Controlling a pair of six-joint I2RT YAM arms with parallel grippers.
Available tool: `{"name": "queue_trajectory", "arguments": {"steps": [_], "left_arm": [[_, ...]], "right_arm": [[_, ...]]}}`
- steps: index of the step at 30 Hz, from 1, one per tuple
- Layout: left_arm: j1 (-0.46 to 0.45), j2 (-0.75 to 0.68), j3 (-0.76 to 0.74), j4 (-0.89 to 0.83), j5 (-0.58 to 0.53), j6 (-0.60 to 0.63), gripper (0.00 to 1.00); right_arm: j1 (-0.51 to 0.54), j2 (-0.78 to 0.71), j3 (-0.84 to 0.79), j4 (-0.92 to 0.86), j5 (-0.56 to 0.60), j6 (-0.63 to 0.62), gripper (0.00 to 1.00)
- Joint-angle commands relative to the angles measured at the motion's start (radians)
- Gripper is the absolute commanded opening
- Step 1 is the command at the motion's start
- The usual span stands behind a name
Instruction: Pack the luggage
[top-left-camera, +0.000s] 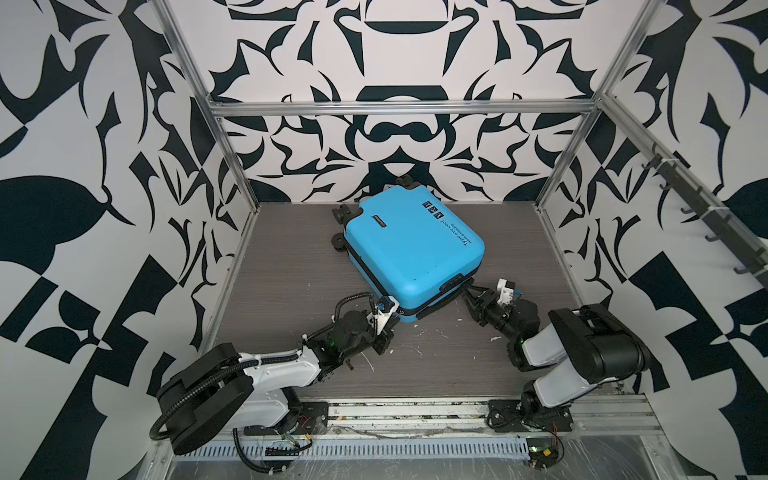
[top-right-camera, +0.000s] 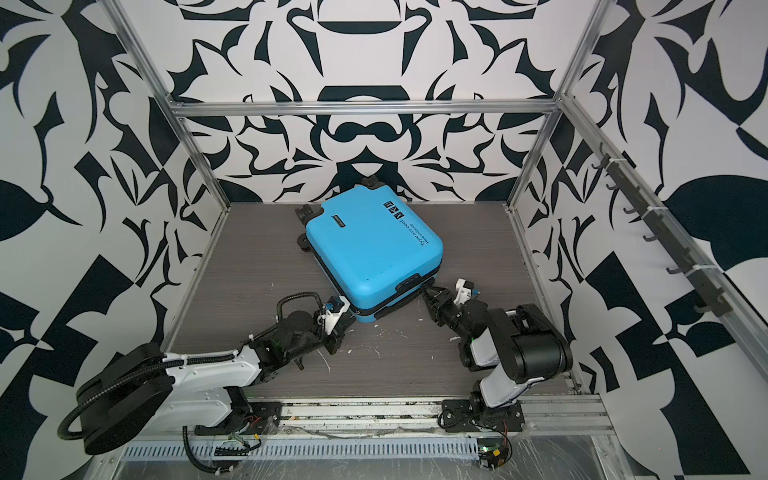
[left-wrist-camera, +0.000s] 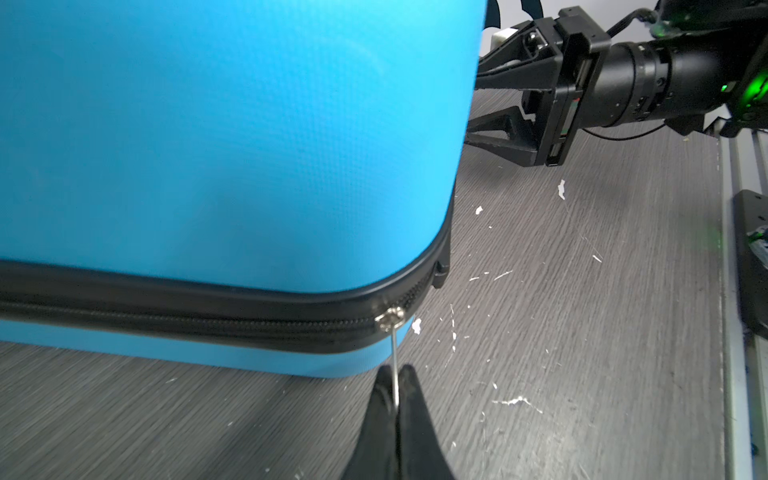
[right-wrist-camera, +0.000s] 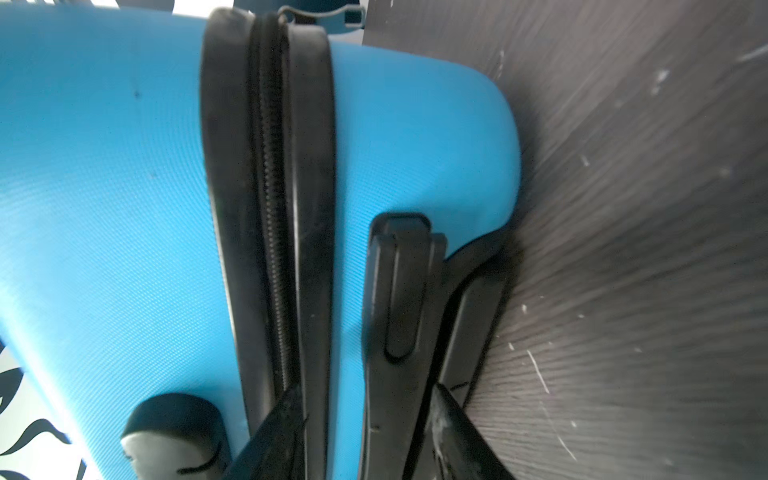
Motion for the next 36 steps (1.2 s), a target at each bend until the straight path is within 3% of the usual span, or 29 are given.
{"name": "queue_trajectory", "arguments": {"steps": [1, 17, 30, 36], "left_arm": [[-0.007, 0.003, 0.011, 0.010, 0.019, -0.001, 0.00], [-0.007, 0.008, 0.005, 0.022, 0.025, -0.007, 0.00], [-0.008, 0.014, 0.001, 0.031, 0.036, -0.015, 0.00], [-0.011, 0.008, 0.001, 0.032, 0.034, -0.012, 0.00]], "right_arm": [[0.011, 0.022, 0.029, 0.029, 0.016, 0.013, 0.51], [0.046, 0.098, 0.082, 0.030, 0.052, 0.004, 0.35], [0.060, 0.137, 0.115, 0.031, 0.075, -0.001, 0.30], [0.072, 0.153, 0.134, 0.031, 0.089, 0.004, 0.10]]}}
